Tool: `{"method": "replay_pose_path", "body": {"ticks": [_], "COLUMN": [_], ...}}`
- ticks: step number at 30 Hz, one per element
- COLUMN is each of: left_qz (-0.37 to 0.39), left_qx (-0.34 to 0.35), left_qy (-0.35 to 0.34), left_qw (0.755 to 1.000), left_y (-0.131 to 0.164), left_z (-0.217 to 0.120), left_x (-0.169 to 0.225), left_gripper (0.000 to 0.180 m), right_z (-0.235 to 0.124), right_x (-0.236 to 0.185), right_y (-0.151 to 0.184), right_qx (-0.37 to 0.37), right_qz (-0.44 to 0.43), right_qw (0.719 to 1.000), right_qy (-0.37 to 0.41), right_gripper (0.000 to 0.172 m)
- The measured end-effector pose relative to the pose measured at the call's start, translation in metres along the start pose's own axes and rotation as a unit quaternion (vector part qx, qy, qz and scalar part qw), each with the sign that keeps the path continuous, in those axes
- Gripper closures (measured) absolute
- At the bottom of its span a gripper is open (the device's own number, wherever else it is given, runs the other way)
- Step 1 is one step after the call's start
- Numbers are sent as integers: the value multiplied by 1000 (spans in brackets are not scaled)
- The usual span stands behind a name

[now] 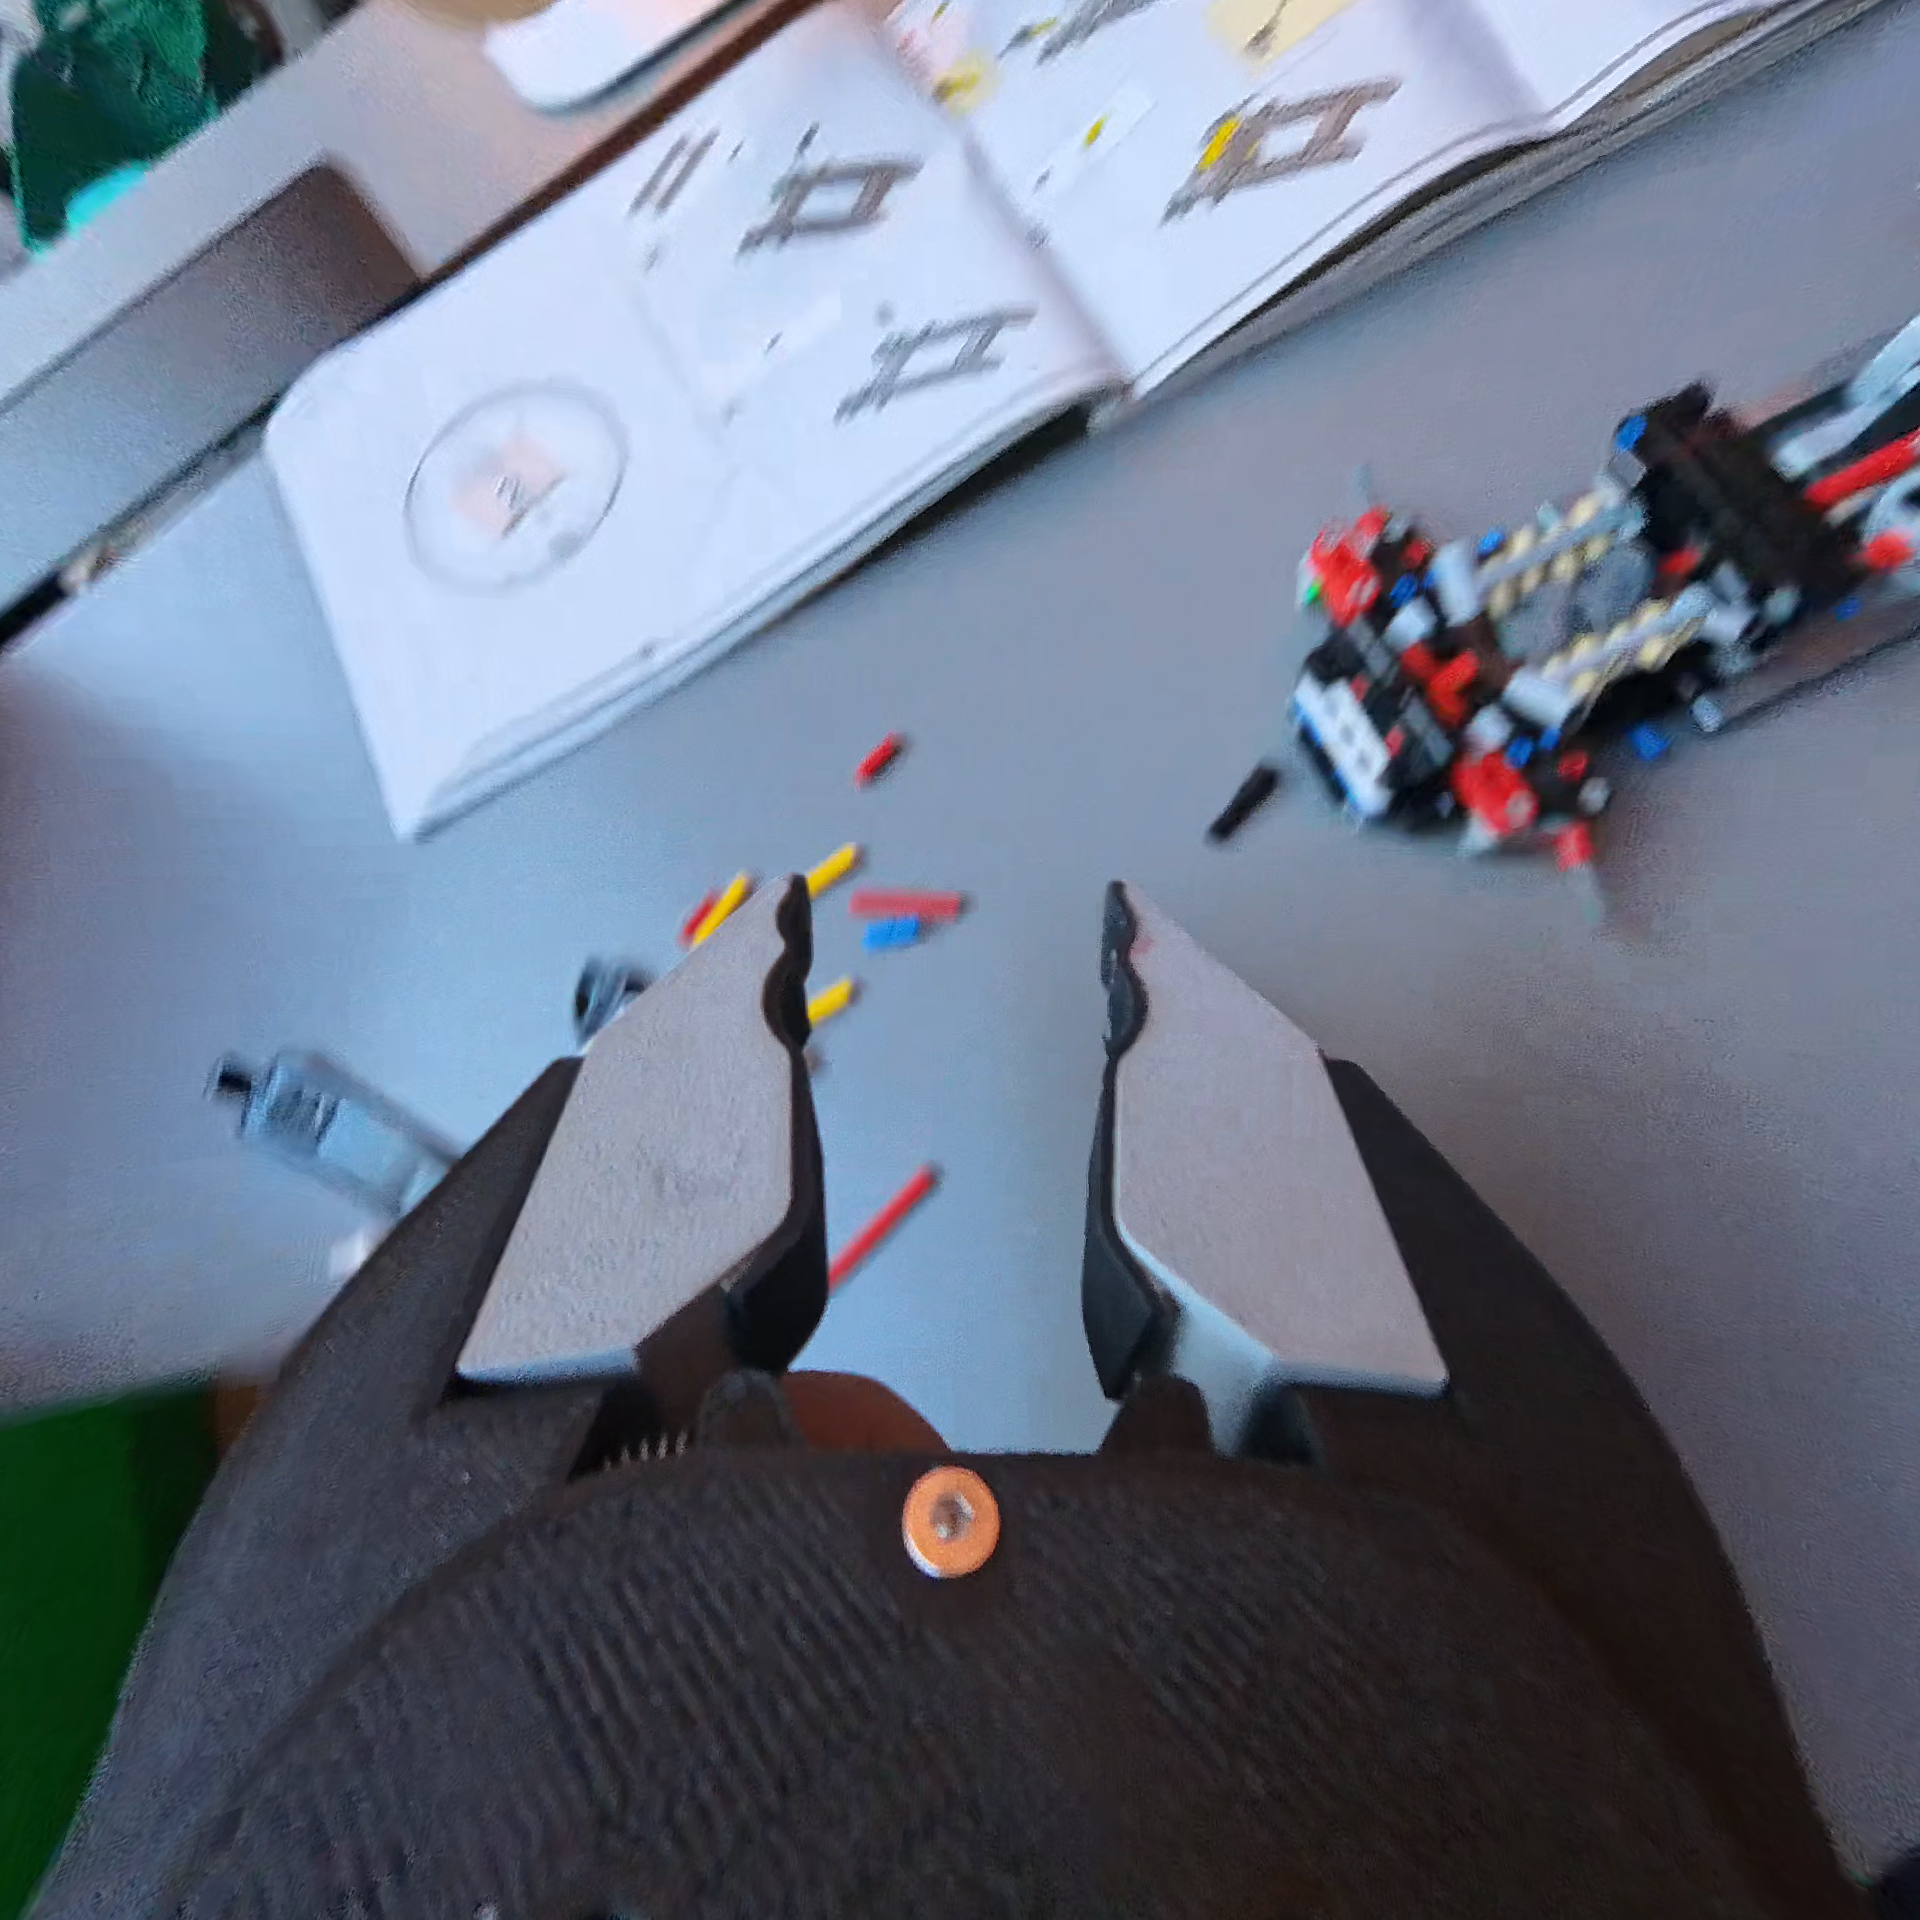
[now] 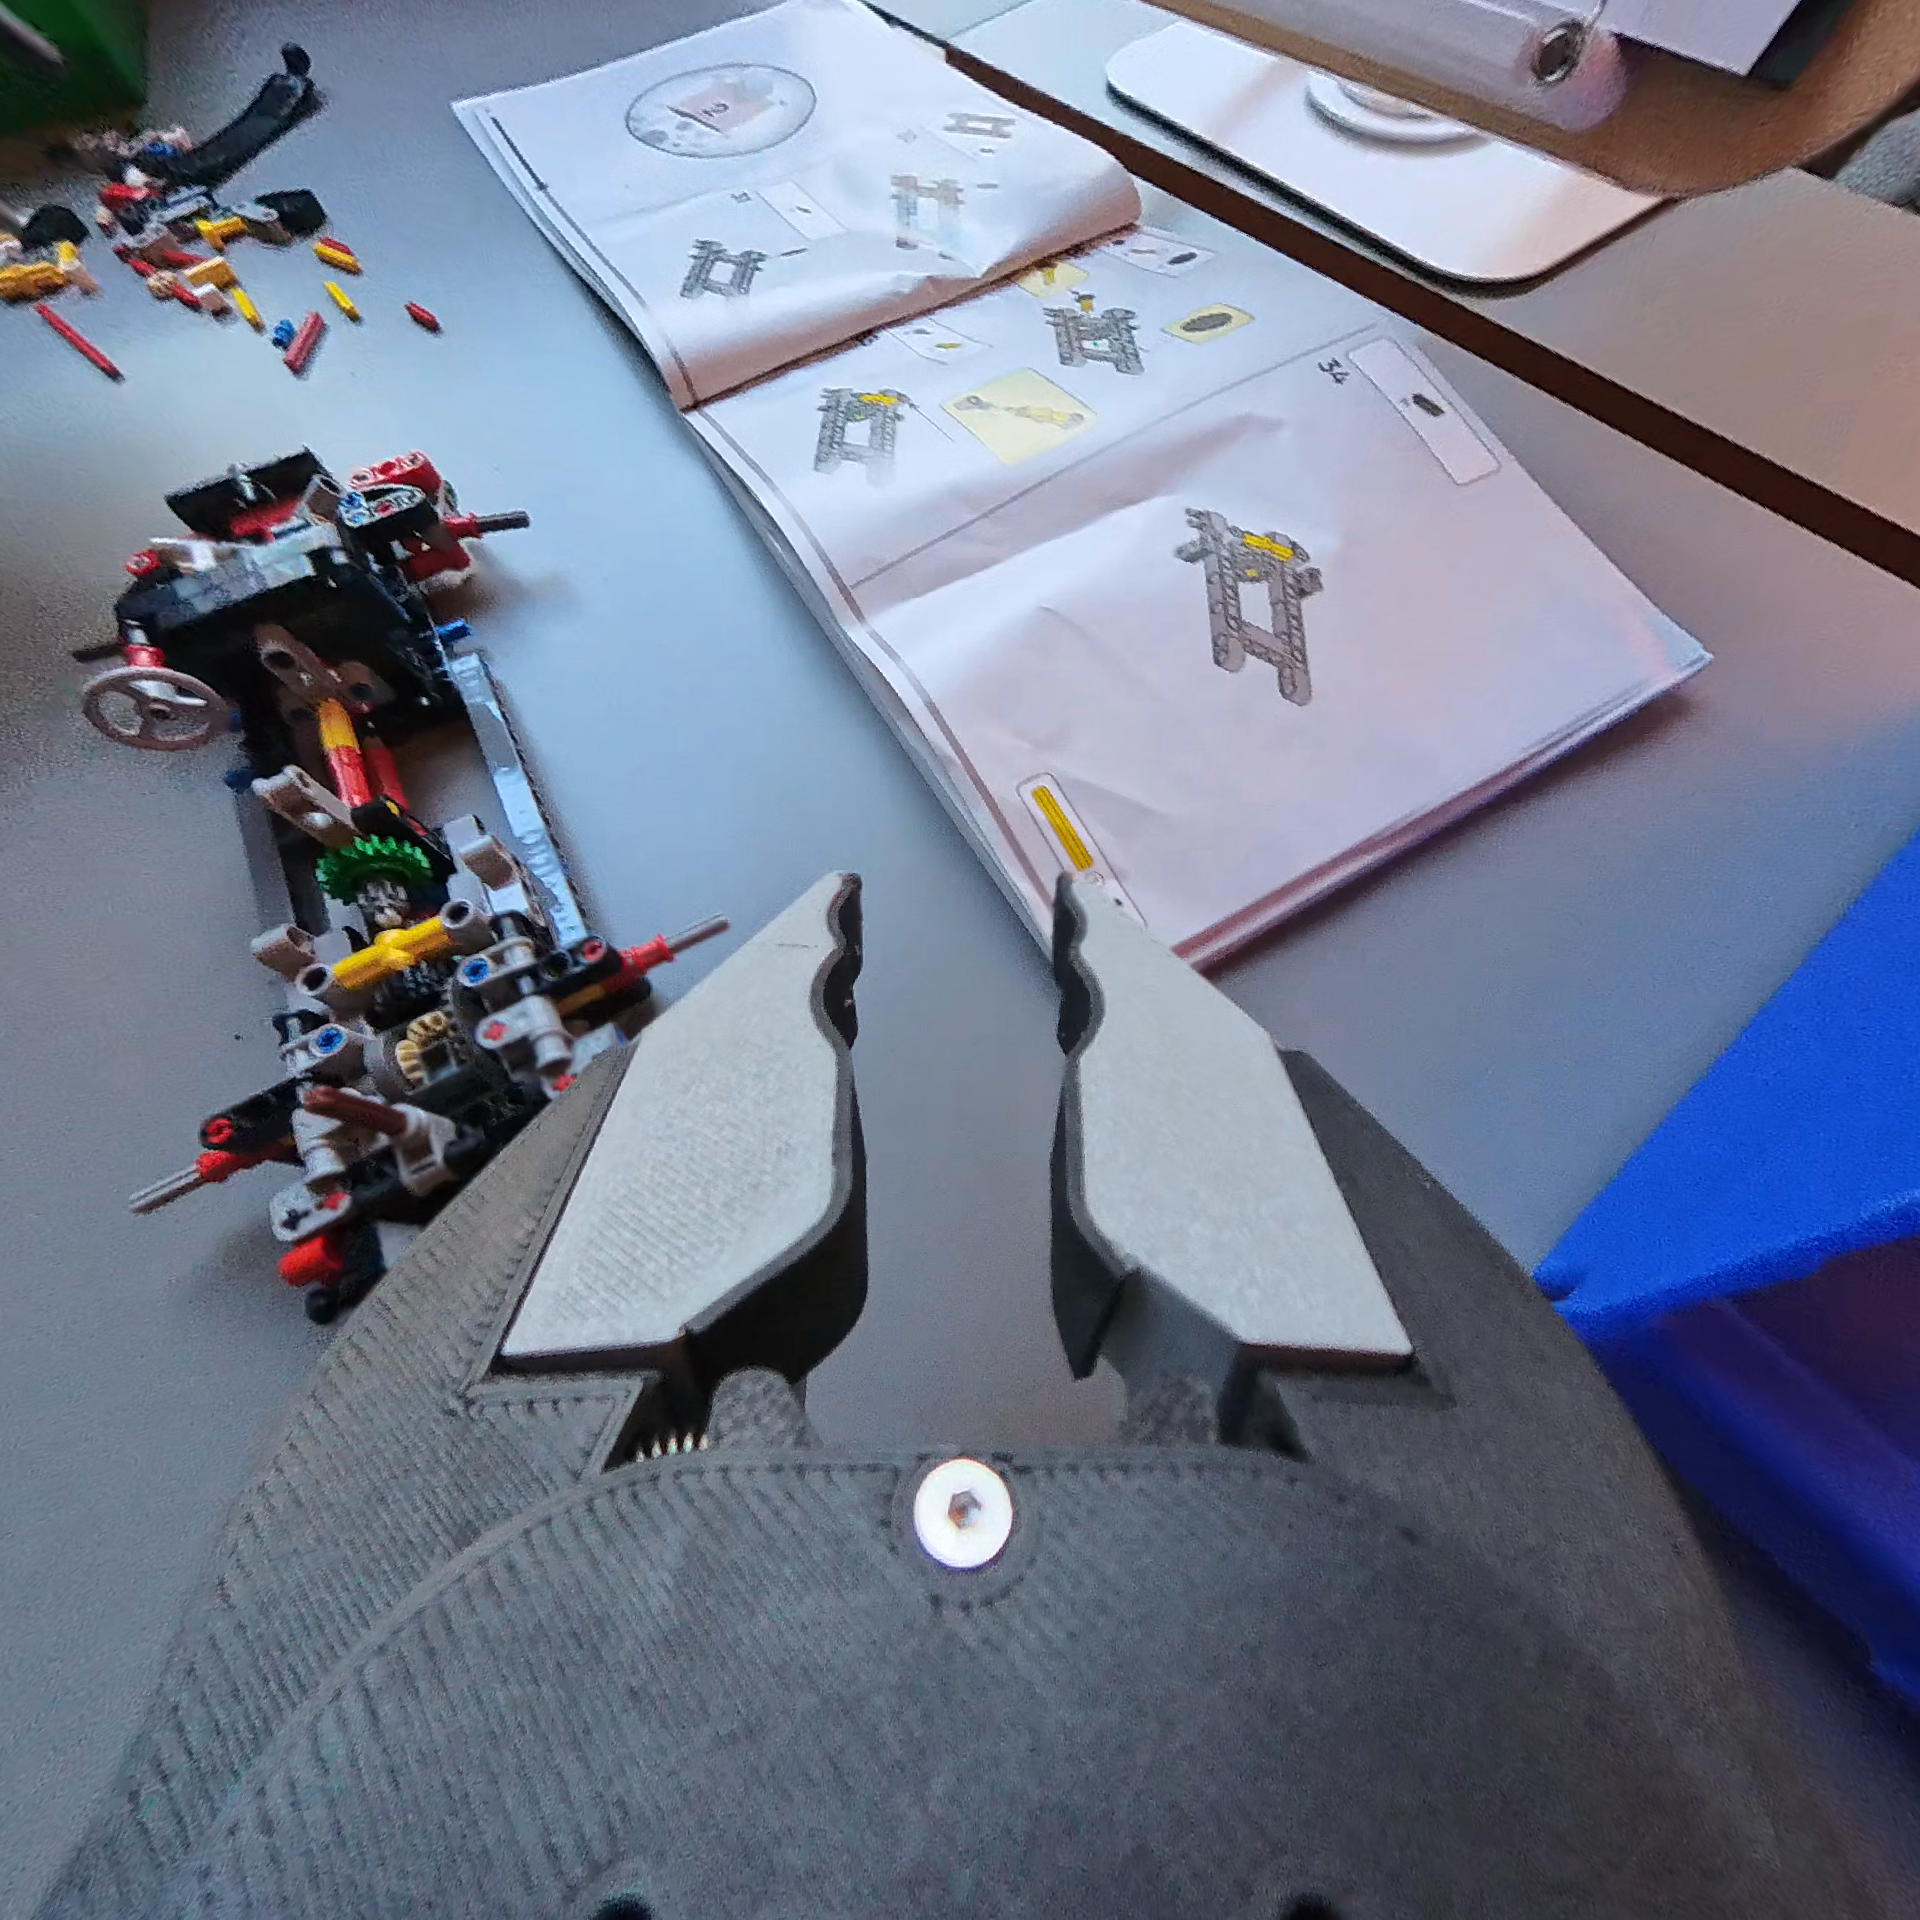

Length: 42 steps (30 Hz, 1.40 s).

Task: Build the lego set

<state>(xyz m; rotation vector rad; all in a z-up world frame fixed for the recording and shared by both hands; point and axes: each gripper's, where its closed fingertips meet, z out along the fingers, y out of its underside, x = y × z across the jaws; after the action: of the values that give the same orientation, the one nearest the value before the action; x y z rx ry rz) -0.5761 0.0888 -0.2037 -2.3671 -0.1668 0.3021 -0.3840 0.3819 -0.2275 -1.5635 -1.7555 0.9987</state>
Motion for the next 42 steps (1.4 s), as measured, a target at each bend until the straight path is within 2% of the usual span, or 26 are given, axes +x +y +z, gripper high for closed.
{"method": "replay_pose_path", "body": {"ticks": [5,8,11,13,14,15,16,18,22,24,28,30,34,36,38,40,42], "left_qz": [117,193,256,289,297,287,277,242,166,115,-46,-149,-297,-321,-314,-265,-194], "left_qx": [9,4,-9,-38,-48,-39,-37,-24,4,30,88,96,72,53,62,112,153], "left_qy": [34,56,54,47,62,78,91,120,114,99,89,89,73,50,15,12,62], "left_qw": [992,980,965,956,952,954,956,962,980,988,991,980,949,944,947,958,967], "left_y": [-83,-121,-142,-142,-140,-143,-145,-149,-158,-164,-162,-143,-77,-46,-33,-54,-91], "left_z": [76,124,165,185,190,189,188,181,169,162,139,131,122,112,92,63,40], "left_x": [47,79,95,94,98,101,102,102,75,57,19,-4,-51,-66,-78,-68,-29], "left_gripper": [110,100,96,93,100,120,130,161,180,180,180,180,180,180,180,178,173], "right_z": [-3,-6,-11,-15,-17,-19,-20,-21,-17,-13,-5,2,12,15,22,32,46], "right_x": [3,7,11,13,14,15,15,15,13,12,9,9,22,27,34,42,40], "right_y": [5,8,5,3,2,1,0,0,3,5,9,12,12,8,7,12,15], "right_qx": [9,8,19,27,31,33,35,37,28,21,13,-3,-48,-61,-81,-115,-147], "right_qz": [16,19,26,32,35,36,37,38,36,34,30,17,-19,-30,-32,-18,-9], "right_qw": [1000,1000,999,999,999,999,999,999,999,999,999,1000,998,997,995,992,989], "right_qy": [-16,-8,-5,-4,-4,-4,-3,-4,-8,-8,-11,-12,22,32,40,41,20], "right_gripper": [135,135,135,135,135,135,135,135,136,136,136,135,131,132,131,129,127]}}
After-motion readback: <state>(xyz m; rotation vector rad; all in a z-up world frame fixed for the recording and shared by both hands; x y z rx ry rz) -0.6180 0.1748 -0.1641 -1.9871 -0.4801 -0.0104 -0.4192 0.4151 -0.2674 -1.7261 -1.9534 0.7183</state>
